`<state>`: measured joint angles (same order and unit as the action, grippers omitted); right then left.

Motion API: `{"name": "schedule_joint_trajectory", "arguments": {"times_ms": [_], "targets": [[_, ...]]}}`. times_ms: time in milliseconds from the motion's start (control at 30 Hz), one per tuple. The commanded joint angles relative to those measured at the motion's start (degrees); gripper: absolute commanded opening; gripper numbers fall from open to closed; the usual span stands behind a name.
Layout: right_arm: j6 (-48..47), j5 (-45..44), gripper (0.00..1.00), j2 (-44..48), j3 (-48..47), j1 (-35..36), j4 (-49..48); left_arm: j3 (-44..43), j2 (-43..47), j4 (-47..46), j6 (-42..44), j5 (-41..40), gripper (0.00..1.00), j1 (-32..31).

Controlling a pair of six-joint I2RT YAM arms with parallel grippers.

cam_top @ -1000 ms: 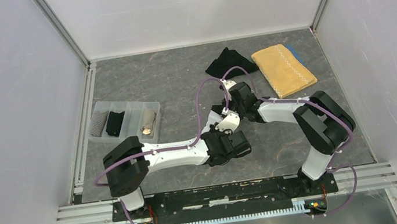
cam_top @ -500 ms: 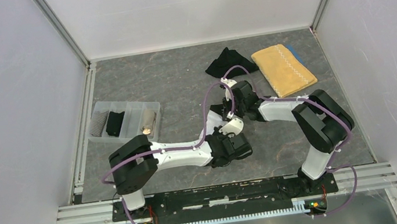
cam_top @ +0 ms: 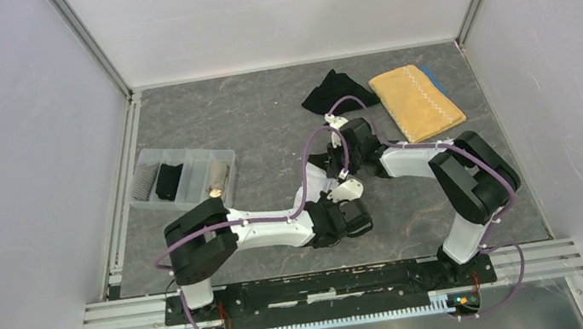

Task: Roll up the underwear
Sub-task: Fold the underwear at the center of the board.

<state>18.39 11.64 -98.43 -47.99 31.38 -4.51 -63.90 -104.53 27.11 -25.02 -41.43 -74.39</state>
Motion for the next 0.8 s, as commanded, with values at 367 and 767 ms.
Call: {"name": "schedule_joint_trajectory", "arguments": {"times_ms": [367,767], "targets": [[0.28,0.07,0.00,6.42,0.31,-0.13,1.29,4.75,-3.39,-4.83,0.35,3.64,0.02,-0.40],[-0.08,-9.82,0.00,10.76,2.33,-0.10,7.70,6.24,-4.11,-5.92,-0.03,4.34,0.02,-0.36]]}}
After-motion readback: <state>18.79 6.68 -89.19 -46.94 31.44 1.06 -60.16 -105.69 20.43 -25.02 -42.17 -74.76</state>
